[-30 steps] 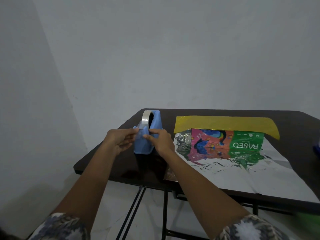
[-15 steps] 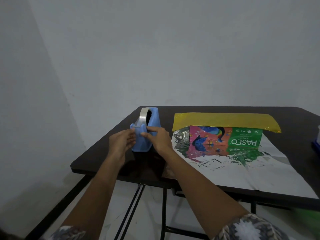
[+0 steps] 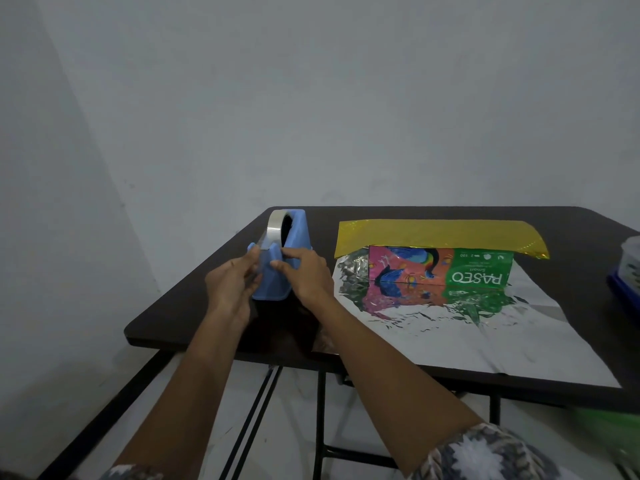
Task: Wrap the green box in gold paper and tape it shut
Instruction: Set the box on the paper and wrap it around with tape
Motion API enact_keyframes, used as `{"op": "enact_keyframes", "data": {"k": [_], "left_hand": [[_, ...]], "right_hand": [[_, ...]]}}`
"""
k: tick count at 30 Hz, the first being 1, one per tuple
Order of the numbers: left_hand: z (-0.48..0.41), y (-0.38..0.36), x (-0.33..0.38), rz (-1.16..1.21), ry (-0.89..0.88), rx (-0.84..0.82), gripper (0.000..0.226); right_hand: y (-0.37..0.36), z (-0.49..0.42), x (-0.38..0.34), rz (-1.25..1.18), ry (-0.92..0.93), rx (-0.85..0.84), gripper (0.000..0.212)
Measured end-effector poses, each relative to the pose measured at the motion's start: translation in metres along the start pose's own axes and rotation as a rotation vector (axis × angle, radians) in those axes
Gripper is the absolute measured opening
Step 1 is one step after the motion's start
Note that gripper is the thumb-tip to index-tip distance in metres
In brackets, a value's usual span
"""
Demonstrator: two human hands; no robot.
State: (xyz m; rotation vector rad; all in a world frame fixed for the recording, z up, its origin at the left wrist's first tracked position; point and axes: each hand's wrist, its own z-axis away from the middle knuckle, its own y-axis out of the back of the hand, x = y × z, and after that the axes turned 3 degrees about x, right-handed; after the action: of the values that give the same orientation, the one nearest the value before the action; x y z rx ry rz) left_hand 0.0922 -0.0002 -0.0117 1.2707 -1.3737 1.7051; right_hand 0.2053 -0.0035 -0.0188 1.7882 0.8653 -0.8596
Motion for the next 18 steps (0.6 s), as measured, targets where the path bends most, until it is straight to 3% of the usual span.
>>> {"op": "enact_keyframes", "data": {"k": [10, 14, 18], "left_hand": [[-0.004, 0.006, -0.014, -0.038, -0.084, 0.004, 0.022], [-0.002, 0.003, -0.011, 0.019, -0.034, 0.015, 0.019], [-0.005, -0.001, -0.011, -0.043, -0.045, 0.053, 0.027]], "right_hand": [[-0.005, -0.003, 0.006, -0.032, -0.003, 0.005, 0.046], [-0.006, -0.005, 0.009, -0.053, 0.018, 0.000, 0.046], [-0.007, -0.005, 0.011, -0.076, 0.031, -0.001, 0.047]]}}
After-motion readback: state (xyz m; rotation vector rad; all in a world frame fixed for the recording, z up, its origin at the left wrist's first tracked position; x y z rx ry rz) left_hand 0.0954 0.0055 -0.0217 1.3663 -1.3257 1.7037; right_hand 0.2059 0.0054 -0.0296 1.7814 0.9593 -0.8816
